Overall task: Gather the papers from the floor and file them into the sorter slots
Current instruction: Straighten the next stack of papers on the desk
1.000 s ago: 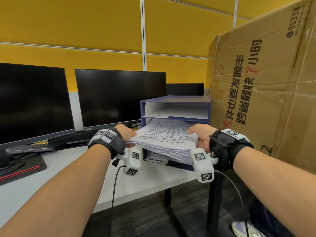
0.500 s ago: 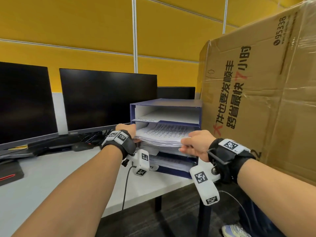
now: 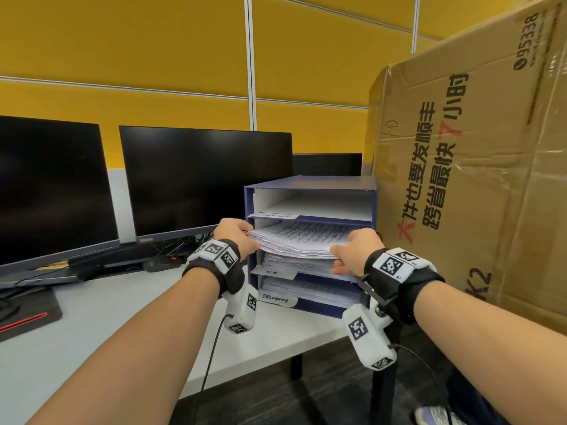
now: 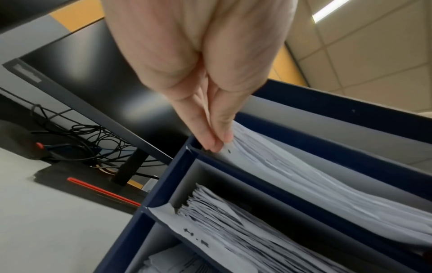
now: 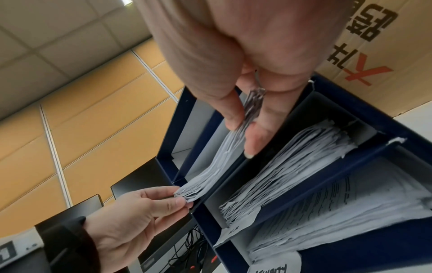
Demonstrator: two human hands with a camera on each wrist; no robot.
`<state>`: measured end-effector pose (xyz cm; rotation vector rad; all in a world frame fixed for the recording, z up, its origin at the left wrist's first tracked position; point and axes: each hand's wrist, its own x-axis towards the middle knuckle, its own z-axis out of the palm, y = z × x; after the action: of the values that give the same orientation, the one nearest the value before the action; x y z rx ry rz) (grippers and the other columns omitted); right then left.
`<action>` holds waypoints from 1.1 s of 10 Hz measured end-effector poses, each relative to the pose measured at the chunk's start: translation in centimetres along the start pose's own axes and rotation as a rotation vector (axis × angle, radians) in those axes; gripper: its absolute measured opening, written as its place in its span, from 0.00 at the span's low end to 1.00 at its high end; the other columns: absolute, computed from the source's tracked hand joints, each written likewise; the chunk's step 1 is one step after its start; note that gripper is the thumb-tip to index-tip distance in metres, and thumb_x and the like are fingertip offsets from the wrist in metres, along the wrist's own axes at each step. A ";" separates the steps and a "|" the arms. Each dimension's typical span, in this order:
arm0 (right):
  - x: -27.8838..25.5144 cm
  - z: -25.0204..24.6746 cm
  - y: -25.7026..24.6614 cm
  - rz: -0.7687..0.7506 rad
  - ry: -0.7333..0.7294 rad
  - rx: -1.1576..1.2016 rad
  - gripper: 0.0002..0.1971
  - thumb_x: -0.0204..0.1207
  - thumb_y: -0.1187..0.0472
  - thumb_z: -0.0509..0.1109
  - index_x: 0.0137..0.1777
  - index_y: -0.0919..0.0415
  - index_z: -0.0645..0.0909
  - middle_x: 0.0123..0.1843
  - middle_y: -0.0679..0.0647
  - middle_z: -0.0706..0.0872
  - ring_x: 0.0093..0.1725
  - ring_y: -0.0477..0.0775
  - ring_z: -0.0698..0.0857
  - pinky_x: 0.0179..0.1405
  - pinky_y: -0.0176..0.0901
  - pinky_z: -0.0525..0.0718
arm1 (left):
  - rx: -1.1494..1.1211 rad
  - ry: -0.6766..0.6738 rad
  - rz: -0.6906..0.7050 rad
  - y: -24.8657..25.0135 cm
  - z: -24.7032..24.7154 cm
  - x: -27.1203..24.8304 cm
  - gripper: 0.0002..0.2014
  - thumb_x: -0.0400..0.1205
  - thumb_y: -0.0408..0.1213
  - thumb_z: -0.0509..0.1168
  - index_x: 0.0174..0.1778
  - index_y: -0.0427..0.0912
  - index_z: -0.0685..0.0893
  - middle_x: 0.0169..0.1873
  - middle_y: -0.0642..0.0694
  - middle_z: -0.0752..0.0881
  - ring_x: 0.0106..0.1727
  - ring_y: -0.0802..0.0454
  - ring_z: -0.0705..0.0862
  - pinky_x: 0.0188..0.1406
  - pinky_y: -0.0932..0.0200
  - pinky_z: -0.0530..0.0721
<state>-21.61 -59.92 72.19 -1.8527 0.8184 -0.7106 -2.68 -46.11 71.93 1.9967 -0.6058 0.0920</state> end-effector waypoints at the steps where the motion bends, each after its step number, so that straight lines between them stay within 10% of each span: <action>1: 0.5 0.3 -0.1 0.009 0.006 -0.019 0.17 0.75 0.69 0.69 0.60 0.78 0.76 0.45 0.68 0.83 0.40 0.61 0.86 0.41 0.52 0.91 | 0.003 0.029 0.003 0.6 0.5 -0.3 0.21 0.68 0.31 0.79 0.57 0.41 0.88 0.50 0.45 0.90 0.51 0.49 0.89 0.56 0.56 0.87; 3: 1.6 1.1 -0.4 0.024 0.058 -0.220 0.16 0.77 0.62 0.66 0.61 0.72 0.79 0.55 0.69 0.86 0.53 0.68 0.88 0.51 0.59 0.88 | 0.158 0.028 0.062 1.5 1.3 0.0 0.13 0.70 0.35 0.79 0.48 0.39 0.88 0.44 0.41 0.90 0.44 0.45 0.90 0.49 0.50 0.90; 4: -1.9 0.5 -3.3 0.086 -0.073 -0.656 0.17 0.84 0.61 0.58 0.69 0.66 0.75 0.43 0.57 0.82 0.50 0.56 0.86 0.47 0.41 0.86 | 0.277 0.021 0.073 1.7 1.3 0.1 0.12 0.73 0.41 0.77 0.45 0.37 0.87 0.41 0.41 0.89 0.44 0.45 0.88 0.48 0.53 0.88; 6: 0.8 -0.1 -1.2 -0.041 0.024 -0.567 0.17 0.80 0.59 0.63 0.62 0.70 0.80 0.36 0.57 0.78 0.43 0.59 0.82 0.53 0.52 0.86 | 0.318 -0.080 0.046 2.0 0.7 -0.5 0.09 0.77 0.42 0.73 0.45 0.39 0.90 0.38 0.43 0.90 0.40 0.46 0.90 0.46 0.52 0.90; 9: -2.2 -1.5 -1.2 -0.286 -0.042 -0.859 0.23 0.76 0.67 0.59 0.70 0.52 0.78 0.67 0.58 0.82 0.61 0.62 0.84 0.61 0.52 0.84 | 0.543 -0.336 0.093 3.4 -0.9 -1.9 0.21 0.80 0.20 0.64 0.67 0.42 0.84 0.64 0.39 0.83 0.57 0.38 0.87 0.58 0.45 0.87; 11: -2.8 -2.1 -1.3 -0.272 -0.216 -1.043 0.24 0.71 0.72 0.60 0.66 0.58 0.80 0.60 0.60 0.84 0.52 0.62 0.87 0.54 0.53 0.88 | 0.613 -0.402 0.096 3.7 -0.6 -2.0 0.24 0.82 0.21 0.59 0.74 0.43 0.78 0.67 0.38 0.81 0.59 0.37 0.86 0.58 0.45 0.86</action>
<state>-24.60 -58.40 73.85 -2.9527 0.8735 -0.2031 -5.99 -46.23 74.62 2.6059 -1.0221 -0.0796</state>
